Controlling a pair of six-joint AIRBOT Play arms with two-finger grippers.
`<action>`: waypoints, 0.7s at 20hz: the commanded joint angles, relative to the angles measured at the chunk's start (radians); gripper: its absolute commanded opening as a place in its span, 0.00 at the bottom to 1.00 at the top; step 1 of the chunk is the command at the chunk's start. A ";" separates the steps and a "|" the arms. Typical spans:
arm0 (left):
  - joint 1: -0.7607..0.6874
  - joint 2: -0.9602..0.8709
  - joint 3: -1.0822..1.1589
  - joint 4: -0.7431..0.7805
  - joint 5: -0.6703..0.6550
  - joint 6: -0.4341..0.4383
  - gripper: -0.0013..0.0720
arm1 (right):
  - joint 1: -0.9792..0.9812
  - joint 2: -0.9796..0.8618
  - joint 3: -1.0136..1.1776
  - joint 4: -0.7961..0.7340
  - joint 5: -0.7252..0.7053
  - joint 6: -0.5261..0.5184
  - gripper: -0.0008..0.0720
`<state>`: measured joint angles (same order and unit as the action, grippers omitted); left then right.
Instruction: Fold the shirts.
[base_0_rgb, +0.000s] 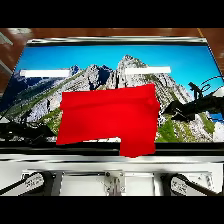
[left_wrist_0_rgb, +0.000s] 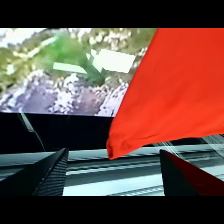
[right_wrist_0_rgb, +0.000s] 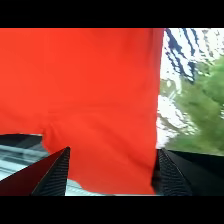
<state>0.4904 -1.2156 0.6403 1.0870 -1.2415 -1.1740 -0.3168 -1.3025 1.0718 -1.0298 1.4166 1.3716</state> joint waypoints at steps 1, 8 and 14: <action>0.006 -0.010 -0.076 -0.034 0.051 0.022 0.93 | -0.003 0.004 -0.019 0.048 -0.047 -0.008 0.93; -0.006 -0.046 -0.126 -0.154 0.180 0.067 0.90 | -0.003 0.004 -0.019 0.049 -0.077 -0.002 0.93; -0.110 -0.112 -0.126 -0.256 0.185 0.066 0.38 | -0.003 0.004 -0.019 0.044 -0.064 0.002 0.93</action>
<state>0.4294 -1.2999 0.5163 0.8856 -1.0676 -1.1091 -0.3202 -1.2995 1.0534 -0.9825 1.3457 1.3685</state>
